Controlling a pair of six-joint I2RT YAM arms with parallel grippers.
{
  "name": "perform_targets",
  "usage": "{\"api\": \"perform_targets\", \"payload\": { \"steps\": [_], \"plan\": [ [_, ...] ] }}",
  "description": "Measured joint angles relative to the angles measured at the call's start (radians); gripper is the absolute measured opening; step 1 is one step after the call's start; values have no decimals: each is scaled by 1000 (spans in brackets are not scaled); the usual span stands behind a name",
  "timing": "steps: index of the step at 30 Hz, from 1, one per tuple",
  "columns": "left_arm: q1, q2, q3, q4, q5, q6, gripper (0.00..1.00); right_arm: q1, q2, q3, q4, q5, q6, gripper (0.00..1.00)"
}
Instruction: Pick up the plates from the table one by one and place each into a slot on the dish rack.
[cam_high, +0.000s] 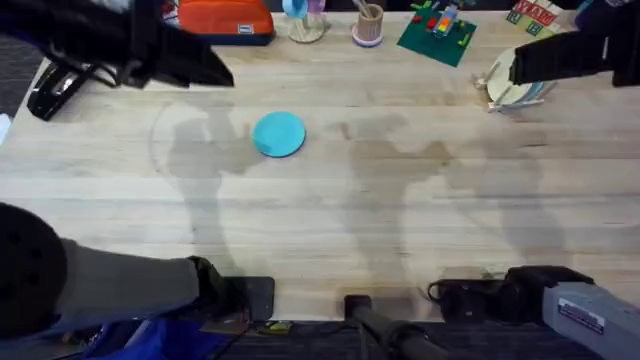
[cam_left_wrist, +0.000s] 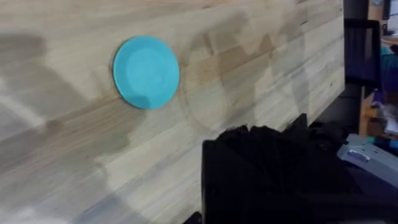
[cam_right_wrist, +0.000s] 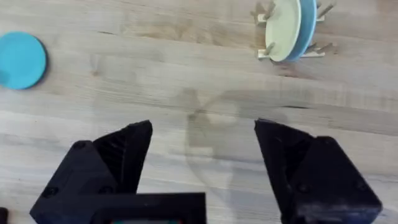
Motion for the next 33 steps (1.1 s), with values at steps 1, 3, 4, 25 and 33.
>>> {"api": "perform_targets", "payload": {
  "steps": [1,3,4,25,33],
  "plan": [
    [9,1,-27,10,2,3,42,0,0,0,0,0,0,995],
    [25,1,-79,35,5,6,42,0,0,0,0,0,0,995],
    [30,1,-100,45,7,8,42,0,0,0,0,0,0,995],
    [35,57,-276,192,76,11,42,0,0,0,0,0,0,995],
    [35,130,-277,223,103,11,41,0,0,0,0,0,0,995]
  ]
}}
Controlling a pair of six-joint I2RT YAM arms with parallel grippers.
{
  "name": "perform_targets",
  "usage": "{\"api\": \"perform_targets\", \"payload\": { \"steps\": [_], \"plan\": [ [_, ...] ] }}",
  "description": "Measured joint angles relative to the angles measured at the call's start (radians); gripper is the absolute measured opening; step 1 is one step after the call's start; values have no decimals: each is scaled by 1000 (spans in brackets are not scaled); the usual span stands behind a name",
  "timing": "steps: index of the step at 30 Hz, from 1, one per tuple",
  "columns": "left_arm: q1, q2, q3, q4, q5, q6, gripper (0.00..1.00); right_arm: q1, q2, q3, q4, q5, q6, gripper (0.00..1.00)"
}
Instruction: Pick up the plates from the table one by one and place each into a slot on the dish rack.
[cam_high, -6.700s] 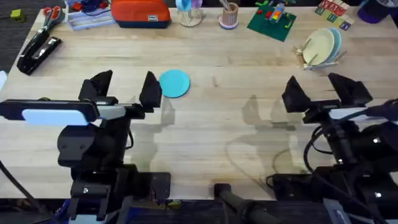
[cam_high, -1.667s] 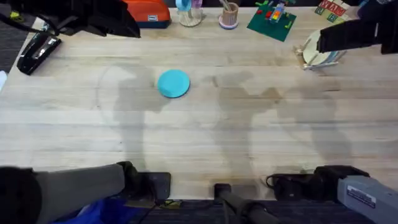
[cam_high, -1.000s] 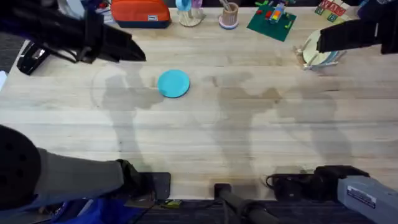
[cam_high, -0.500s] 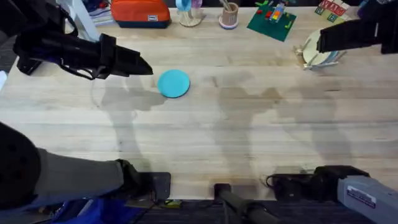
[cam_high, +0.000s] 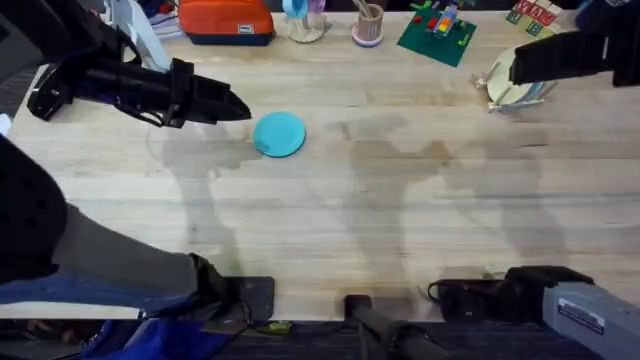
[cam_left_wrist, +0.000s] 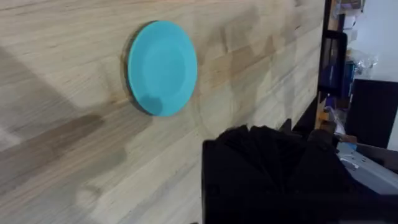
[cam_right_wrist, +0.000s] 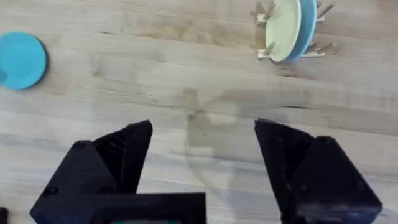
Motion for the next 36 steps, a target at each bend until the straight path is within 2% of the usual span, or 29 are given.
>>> {"api": "perform_targets", "payload": {
  "steps": [19,36],
  "plan": [
    [0,4,0,39,52,0,41,0,0,0,0,0,0,995],
    [0,174,0,112,55,0,40,0,0,0,0,0,0,995]
  ]
}}
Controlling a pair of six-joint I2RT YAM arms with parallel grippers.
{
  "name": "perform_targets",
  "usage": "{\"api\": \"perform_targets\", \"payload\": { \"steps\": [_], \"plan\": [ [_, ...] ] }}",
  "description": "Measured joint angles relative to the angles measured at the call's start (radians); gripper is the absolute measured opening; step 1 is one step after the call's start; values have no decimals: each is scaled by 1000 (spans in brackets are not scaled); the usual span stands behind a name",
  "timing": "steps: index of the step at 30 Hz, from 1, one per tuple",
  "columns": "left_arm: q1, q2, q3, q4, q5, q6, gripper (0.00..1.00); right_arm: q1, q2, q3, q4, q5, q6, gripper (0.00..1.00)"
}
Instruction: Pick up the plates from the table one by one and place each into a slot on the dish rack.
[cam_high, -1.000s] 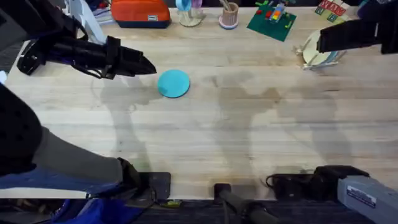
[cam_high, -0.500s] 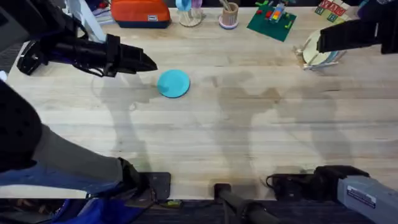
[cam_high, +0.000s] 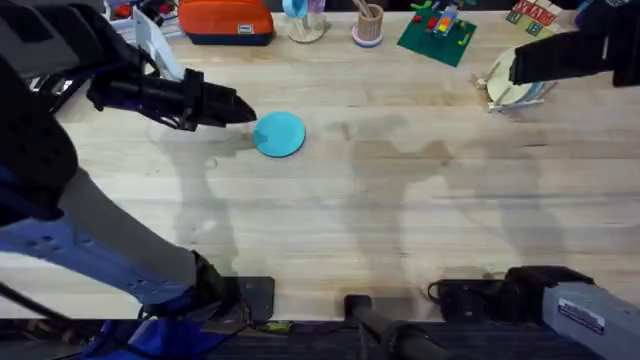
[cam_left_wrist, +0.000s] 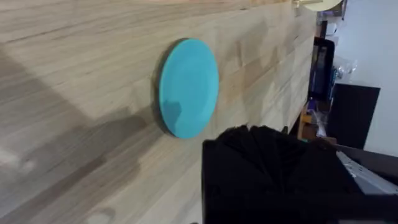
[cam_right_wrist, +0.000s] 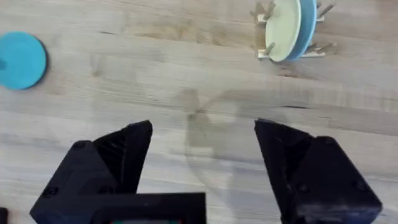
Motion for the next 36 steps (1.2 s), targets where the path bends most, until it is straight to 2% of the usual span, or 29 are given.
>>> {"api": "perform_targets", "payload": {
  "steps": [5,22,29,36],
  "plan": [
    [0,62,0,25,0,0,41,0,0,0,0,0,0,995],
    [-1,66,0,39,0,0,41,0,0,0,0,0,0,995],
    [-28,87,0,93,1,-5,41,0,0,0,0,0,0,995],
    [-29,159,0,135,0,-25,41,0,0,0,0,0,0,995]
  ]
}}
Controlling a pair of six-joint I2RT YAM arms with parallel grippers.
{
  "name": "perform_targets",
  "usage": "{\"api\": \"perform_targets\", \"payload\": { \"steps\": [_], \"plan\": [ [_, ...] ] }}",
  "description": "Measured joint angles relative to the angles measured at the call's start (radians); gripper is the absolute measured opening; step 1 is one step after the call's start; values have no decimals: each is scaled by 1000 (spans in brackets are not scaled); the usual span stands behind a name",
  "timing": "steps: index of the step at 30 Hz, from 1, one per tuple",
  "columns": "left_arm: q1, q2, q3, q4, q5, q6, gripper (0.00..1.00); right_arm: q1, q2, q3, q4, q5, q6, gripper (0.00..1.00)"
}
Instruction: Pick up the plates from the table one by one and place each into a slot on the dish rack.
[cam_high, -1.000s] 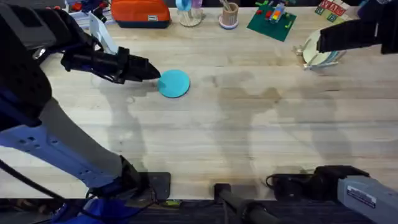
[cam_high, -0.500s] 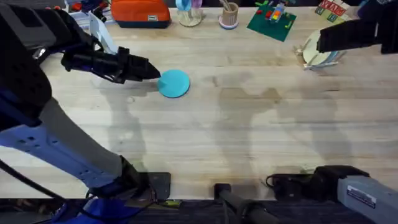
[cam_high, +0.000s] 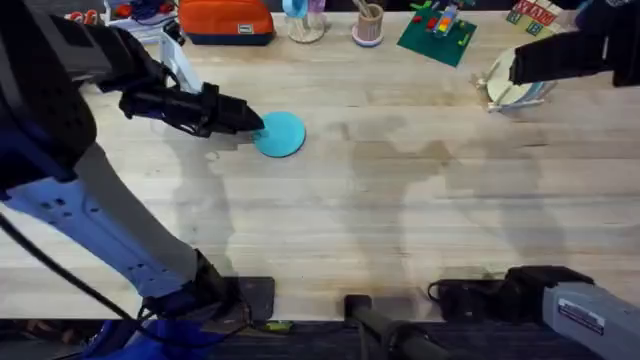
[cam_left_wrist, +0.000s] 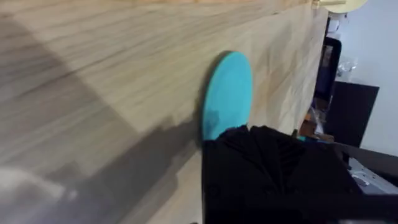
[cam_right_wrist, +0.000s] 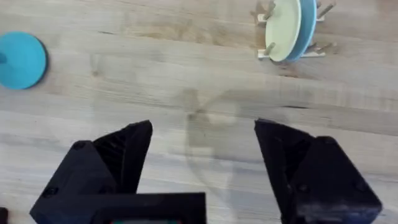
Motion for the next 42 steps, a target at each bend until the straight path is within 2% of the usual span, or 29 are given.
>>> {"api": "perform_targets", "payload": {
  "steps": [8,16,26,32,42],
  "plan": [
    [2,101,0,38,21,-16,41,0,0,0,0,0,0,995],
    [2,100,1,66,19,-81,40,0,0,0,0,0,0,995],
    [2,100,1,67,19,-91,41,0,0,0,0,-3,0,995],
    [2,100,1,67,19,-92,41,0,26,3,0,-110,0,993],
    [2,100,1,67,19,-93,40,13,191,3,61,-288,39,993]
  ]
}}
